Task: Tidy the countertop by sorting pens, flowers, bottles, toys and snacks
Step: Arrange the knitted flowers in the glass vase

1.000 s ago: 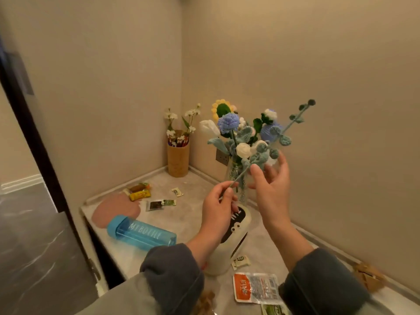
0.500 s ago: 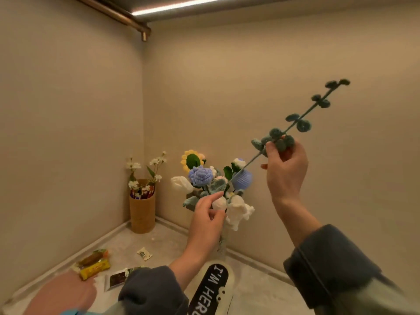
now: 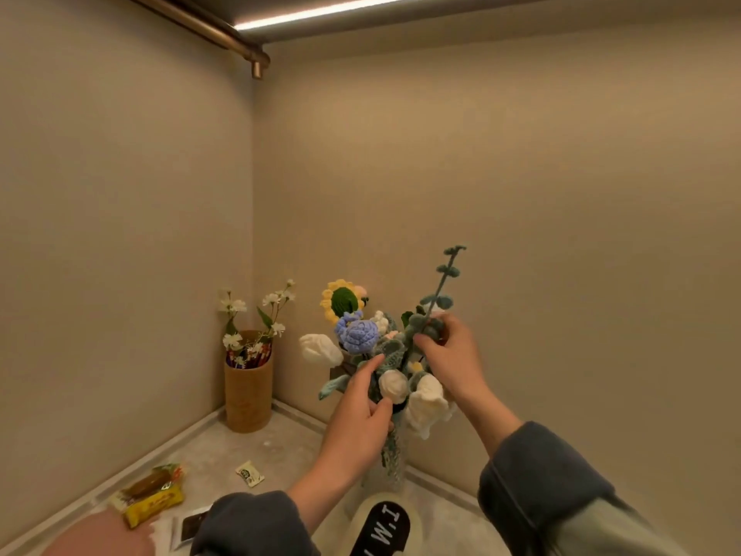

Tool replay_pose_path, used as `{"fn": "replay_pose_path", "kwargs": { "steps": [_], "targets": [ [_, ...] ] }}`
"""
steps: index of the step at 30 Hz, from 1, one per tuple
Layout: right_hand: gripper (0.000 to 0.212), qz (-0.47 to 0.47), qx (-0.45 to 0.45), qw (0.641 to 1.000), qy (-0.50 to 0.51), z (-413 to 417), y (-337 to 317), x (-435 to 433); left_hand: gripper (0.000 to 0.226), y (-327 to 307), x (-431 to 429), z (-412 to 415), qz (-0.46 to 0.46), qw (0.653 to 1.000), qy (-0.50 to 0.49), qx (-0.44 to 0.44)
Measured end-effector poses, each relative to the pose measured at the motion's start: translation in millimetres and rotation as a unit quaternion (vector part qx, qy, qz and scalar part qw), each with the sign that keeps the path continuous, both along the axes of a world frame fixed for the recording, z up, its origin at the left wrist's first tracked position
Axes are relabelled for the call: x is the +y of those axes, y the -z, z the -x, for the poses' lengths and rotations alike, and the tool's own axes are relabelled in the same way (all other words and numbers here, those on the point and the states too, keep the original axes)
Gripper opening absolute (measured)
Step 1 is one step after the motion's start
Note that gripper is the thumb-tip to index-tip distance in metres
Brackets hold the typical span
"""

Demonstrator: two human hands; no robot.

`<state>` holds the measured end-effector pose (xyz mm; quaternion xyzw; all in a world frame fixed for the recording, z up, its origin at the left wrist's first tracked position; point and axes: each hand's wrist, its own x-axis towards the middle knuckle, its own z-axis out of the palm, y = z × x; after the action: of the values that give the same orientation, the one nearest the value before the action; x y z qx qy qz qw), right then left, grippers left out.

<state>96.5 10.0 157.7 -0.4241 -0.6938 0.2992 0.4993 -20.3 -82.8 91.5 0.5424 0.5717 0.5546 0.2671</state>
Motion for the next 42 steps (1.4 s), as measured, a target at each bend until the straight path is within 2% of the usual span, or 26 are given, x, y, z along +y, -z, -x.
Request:
{"fn": "replay_pose_path", "kwargs": {
  "steps": [4, 8, 9, 12, 14, 16, 18, 20, 22, 24, 26, 29, 37, 40, 42],
  "targets": [
    [0.024, 0.051, -0.109, 0.992, -0.034, 1.7, 13.1, 9.5, 0.051, 3.4, -0.3, -2.7, -0.006, 0.999, -0.008, -0.032],
    [0.014, 0.085, -0.121, 0.989, -0.033, -4.6, 12.6, 13.5, 0.048, 11.6, -8.1, -4.8, -0.023, 0.999, -0.017, -0.035],
    [0.017, 0.091, -0.111, 0.989, -0.036, -7.0, 12.1, 12.3, 0.047, 14.2, -11.0, -4.9, -0.032, 0.998, -0.018, -0.043],
    [0.031, 0.082, -0.018, 0.996, -0.033, -17.7, 15.0, 1.7, 0.044, 23.1, -21.1, -2.4, -0.060, 0.996, -0.042, -0.058],
    [0.031, 0.048, 0.067, 0.996, 0.023, -26.0, 26.8, -9.5, 0.039, 31.3, -24.7, 2.3, -0.061, 0.994, -0.065, -0.060],
    [0.028, 0.048, 0.166, 0.980, 0.095, -32.0, 48.1, -16.3, 0.034, 40.9, -22.2, 8.3, -0.037, 0.994, -0.082, -0.064],
    [0.025, 0.103, 0.220, 0.958, 0.152, -36.3, 74.6, -17.2, 0.031, 48.3, -15.5, 14.6, -0.005, 0.993, -0.085, -0.079],
    [0.021, 0.189, 0.182, 0.952, 0.156, -38.6, 99.7, -17.0, 0.028, 55.4, -5.3, 21.9, 0.029, 0.993, -0.075, -0.084],
    [0.023, 0.273, 0.091, 0.952, 0.101, -36.1, 118.8, -20.3, 0.026, 60.7, 4.6, 27.2, 0.073, 0.994, -0.046, -0.070],
    [0.033, 0.311, 0.043, 0.949, 0.026, -28.0, 129.9, -25.8, 0.037, 63.5, 12.5, 29.4, 0.111, 0.992, -0.002, -0.060],
    [0.038, 0.307, 0.035, 0.950, -0.029, -15.6, 132.8, -29.7, 0.049, 64.2, 18.1, 30.2, 0.128, 0.989, 0.027, -0.065],
    [0.038, 0.272, 0.044, 0.959, -0.063, 4.8, 134.4, -28.8, 0.052, 67.9, 28.3, 35.5, 0.131, 0.987, 0.043, -0.083],
    [0.051, 0.276, 0.055, 0.960, 0.002, 36.9, 153.5, -5.2, 0.039, 91.3, 66.9, 60.2, 0.157, 0.982, 0.063, -0.089],
    [0.063, 0.288, -0.008, 0.958, 0.013, 47.1, 158.8, 5.5, 0.047, 103.2, 77.2, 62.3, 0.164, 0.979, 0.058, -0.110],
    [0.068, 0.299, -0.035, 0.953, 0.035, 50.3, 159.1, 10.4, 0.042, 96.0, 73.5, 60.8, 0.159, 0.979, 0.059, -0.111]
  ]
}}
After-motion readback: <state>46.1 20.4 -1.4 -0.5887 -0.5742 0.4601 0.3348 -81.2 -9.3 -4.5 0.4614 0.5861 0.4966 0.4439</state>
